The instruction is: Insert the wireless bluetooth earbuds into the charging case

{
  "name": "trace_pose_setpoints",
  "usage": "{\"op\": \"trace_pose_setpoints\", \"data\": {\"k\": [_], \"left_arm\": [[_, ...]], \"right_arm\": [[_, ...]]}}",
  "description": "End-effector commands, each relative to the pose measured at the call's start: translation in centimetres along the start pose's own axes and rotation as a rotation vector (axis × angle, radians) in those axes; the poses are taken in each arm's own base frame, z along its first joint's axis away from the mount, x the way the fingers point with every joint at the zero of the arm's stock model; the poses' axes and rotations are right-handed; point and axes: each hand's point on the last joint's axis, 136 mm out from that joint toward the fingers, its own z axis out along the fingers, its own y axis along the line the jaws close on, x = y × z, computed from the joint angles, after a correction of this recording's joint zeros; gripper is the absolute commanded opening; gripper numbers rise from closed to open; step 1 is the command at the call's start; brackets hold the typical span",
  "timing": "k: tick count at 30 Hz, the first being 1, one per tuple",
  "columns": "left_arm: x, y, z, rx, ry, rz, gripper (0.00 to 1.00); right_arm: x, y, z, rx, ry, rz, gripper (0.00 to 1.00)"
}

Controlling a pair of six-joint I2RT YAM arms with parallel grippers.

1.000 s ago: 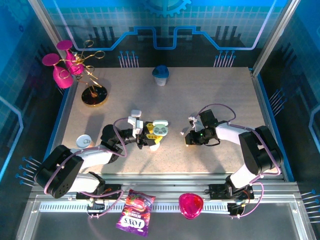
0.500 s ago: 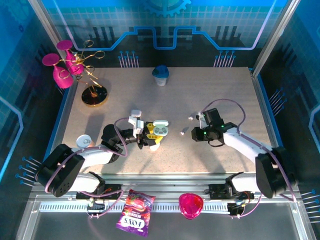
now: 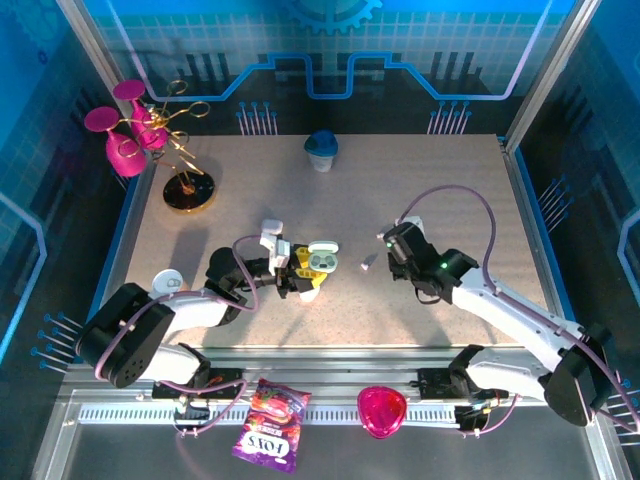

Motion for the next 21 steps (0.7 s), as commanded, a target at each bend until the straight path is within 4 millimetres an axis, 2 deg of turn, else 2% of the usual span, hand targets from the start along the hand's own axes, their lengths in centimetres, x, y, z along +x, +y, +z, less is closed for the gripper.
{"op": "trace_pose_setpoints", "data": {"k": [1, 7, 9, 13, 21], "left_arm": [[-1.1, 0.0, 0.3, 0.026, -0.019, 0.059, 0.23], [-1.0, -0.1, 0.2, 0.025, -0.017, 0.055, 0.23], [-0.9, 0.0, 0.2, 0.024, -0.017, 0.052, 0.23], [-1.0, 0.0, 0.3, 0.027, -0.016, 0.051, 0.23], [-0.5, 0.4, 0.4, 0.019, -0.009, 0.046, 0.23]], "right_arm": [[-1.6, -1.4, -1.6, 0.153, -0.066, -0.003, 0.14], [-2.6, -0.4, -2.7, 0.188, -0.079, 0.069, 0.12], [-2.6, -0.2, -2.9, 0.196, -0.061, 0.122, 0.08], [-3.1, 2.0, -3.2, 0.146, -0.04, 0.135, 0.08], [-4.2, 5.3, -4.5, 0.089, -0.069, 0.183, 0.09]]}}
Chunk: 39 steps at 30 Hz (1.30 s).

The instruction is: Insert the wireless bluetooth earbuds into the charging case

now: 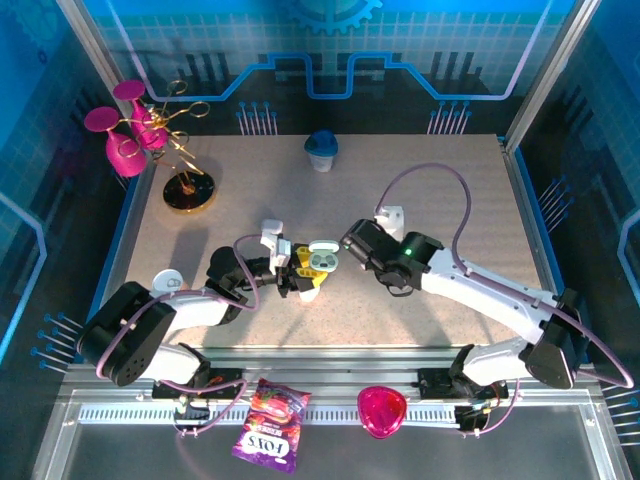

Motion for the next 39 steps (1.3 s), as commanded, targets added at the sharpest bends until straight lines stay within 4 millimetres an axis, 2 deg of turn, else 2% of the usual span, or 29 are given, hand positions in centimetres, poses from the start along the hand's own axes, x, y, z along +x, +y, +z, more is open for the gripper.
{"op": "trace_pose_setpoints", "data": {"k": [1, 6, 12, 15, 20, 27, 31, 39], "left_arm": [[-0.6, 0.2, 0.3, 0.017, -0.011, 0.047, 0.23], [-0.7, 0.3, 0.3, 0.012, -0.014, 0.054, 0.23], [-0.6, 1.0, 0.5, -0.01, -0.016, 0.035, 0.23], [-0.7, 1.3, 0.6, -0.02, -0.02, 0.033, 0.23], [-0.8, 1.6, 0.8, -0.025, -0.021, 0.022, 0.23], [-0.7, 1.9, 1.0, -0.021, -0.018, -0.017, 0.22], [-1.0, 1.7, 1.0, -0.012, -0.022, -0.024, 0.22], [-1.2, 1.4, 0.9, -0.005, -0.025, -0.035, 0.22]], "right_arm": [[-0.7, 1.2, -1.1, -0.004, -0.032, 0.039, 0.09], [-1.3, 2.8, -2.1, -0.025, -0.063, -0.002, 0.09], [-2.3, 2.8, -4.0, -0.083, -0.14, -0.01, 0.09], [-2.4, 3.6, -5.1, -0.205, -0.186, -0.018, 0.09], [-2.8, 6.1, -7.9, -0.504, -0.288, -0.07, 0.09], [-2.7, 8.9, -10.9, -0.725, -0.336, -0.179, 0.1], [-2.5, 9.9, -11.3, -0.775, -0.344, -0.201, 0.09], [-1.8, 10.7, -10.3, -0.756, -0.313, -0.249, 0.1]]}}
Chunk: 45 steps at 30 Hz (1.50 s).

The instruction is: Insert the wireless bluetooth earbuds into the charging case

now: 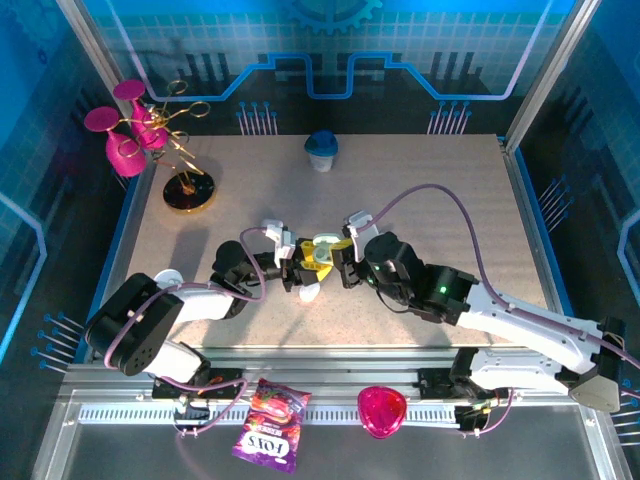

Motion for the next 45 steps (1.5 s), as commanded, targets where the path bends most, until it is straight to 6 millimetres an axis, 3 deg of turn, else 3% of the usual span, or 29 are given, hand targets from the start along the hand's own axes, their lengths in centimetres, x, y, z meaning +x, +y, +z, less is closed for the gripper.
{"op": "trace_pose_setpoints", "data": {"k": [1, 15, 16, 20, 29, 33, 37, 41, 45], "left_arm": [[-1.3, -0.1, 0.1, 0.013, -0.026, 0.023, 0.22], [-1.5, -0.2, 0.0, 0.01, -0.03, 0.024, 0.22], [-1.5, -0.2, 0.0, 0.011, -0.031, 0.025, 0.23], [-1.4, -0.3, 0.0, 0.013, -0.029, 0.033, 0.23], [-1.3, -0.6, -0.3, 0.017, -0.027, 0.081, 0.23], [-1.3, -0.8, -0.4, 0.019, -0.027, 0.101, 0.23], [-1.7, -1.2, -0.6, 0.016, -0.038, 0.133, 0.23], [-2.1, -2.0, -1.0, 0.026, -0.045, 0.169, 0.23], [-2.1, -2.8, -1.2, 0.055, -0.044, 0.207, 0.23]], "right_arm": [[-0.1, 0.9, 0.2, -0.032, -0.004, -0.029, 0.1], [1.0, -0.3, -0.2, 0.017, 0.03, -0.06, 0.11], [0.9, -0.2, -0.2, 0.011, 0.028, -0.062, 0.13], [0.1, 0.8, -0.6, -0.044, -0.002, -0.058, 0.37], [-2.9, 1.0, -3.3, -0.144, -0.169, 0.047, 0.57], [-2.2, -0.6, -3.5, -0.135, -0.185, 0.116, 0.59], [-1.4, -3.6, -3.3, -0.082, -0.204, 0.247, 0.59], [0.3, -6.6, -2.4, -0.078, -0.208, 0.405, 0.58], [1.7, -7.7, -1.0, -0.102, -0.167, 0.481, 0.58]]}}
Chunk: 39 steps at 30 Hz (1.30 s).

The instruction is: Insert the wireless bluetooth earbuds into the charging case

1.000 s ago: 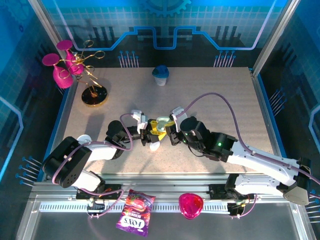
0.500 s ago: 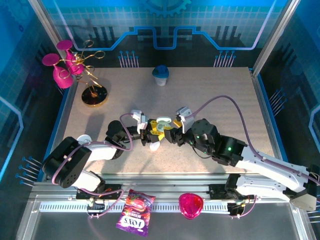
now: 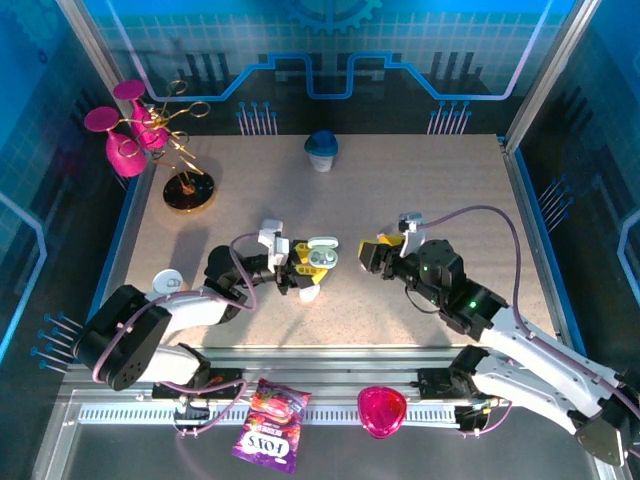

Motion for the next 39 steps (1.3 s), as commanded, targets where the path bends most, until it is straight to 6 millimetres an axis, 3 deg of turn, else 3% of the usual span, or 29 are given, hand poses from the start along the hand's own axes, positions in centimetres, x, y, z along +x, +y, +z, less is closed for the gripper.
{"op": "trace_pose_setpoints", "data": {"k": [1, 13, 21, 27, 39], "left_arm": [[-0.8, -1.1, -0.4, 0.046, -0.013, 0.09, 0.23], [-3.1, -2.7, -0.2, 0.122, -0.046, 0.142, 0.23], [-3.1, -3.1, -0.7, 0.108, -0.052, 0.16, 0.23], [-3.2, -3.0, -0.7, 0.111, -0.052, 0.164, 0.23], [-2.7, -2.8, -0.6, 0.114, -0.04, 0.149, 0.23]], "right_arm": [[0.0, 0.7, 0.8, -0.088, 0.023, 0.111, 0.58], [6.7, -3.7, 8.4, 0.115, 0.424, 0.052, 0.61], [9.7, -4.8, 14.6, 0.24, 0.617, -0.148, 0.48], [10.8, -7.0, 16.5, 0.396, 0.706, -0.254, 0.44], [12.6, -9.1, 18.6, 0.468, 0.804, -0.318, 0.34]]}}
